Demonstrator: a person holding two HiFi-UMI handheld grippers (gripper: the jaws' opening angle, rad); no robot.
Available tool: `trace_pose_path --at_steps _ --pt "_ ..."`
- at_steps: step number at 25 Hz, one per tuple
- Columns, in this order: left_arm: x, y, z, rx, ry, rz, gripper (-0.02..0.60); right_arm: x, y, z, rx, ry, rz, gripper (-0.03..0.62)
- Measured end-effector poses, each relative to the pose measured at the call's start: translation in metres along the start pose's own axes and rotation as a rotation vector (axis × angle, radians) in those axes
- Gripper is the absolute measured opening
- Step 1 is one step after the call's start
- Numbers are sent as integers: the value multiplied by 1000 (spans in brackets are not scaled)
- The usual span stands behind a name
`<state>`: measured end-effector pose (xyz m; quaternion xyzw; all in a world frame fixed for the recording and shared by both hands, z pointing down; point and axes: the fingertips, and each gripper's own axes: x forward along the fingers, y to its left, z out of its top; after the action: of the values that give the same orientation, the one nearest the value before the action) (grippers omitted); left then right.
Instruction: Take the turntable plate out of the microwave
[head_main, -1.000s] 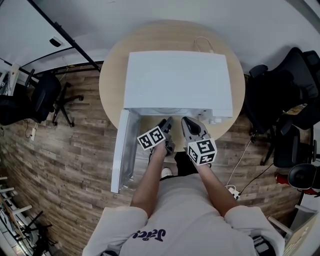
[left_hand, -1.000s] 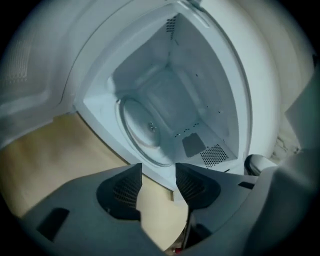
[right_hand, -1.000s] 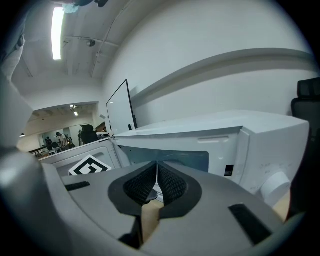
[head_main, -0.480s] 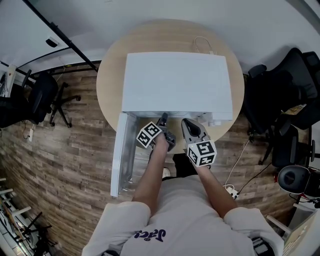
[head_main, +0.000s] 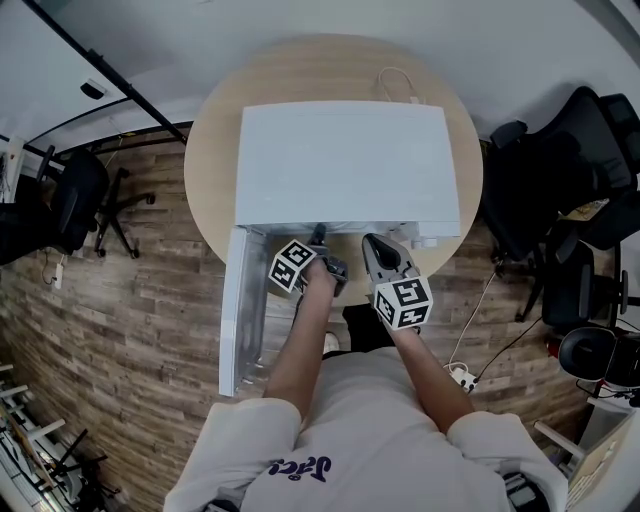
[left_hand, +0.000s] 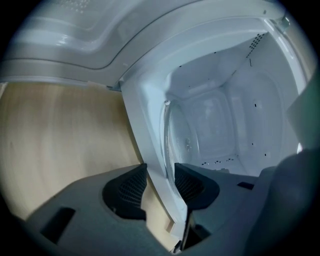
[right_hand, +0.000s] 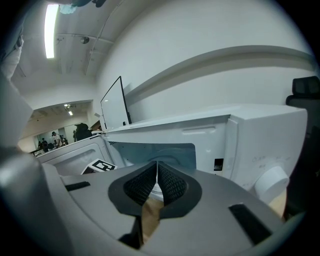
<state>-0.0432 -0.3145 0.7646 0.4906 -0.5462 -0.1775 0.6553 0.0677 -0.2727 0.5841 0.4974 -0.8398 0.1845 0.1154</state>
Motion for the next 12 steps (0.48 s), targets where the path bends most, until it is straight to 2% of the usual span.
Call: trace_pose_path --at_steps 7,12 --pt "-6 -2 -2 -2 10 -32 127 4 3 -5 20 8 13 20" --pt "-14 -6 -2 -53 -9 -68 55 3 8 -8 12 10 26 20"
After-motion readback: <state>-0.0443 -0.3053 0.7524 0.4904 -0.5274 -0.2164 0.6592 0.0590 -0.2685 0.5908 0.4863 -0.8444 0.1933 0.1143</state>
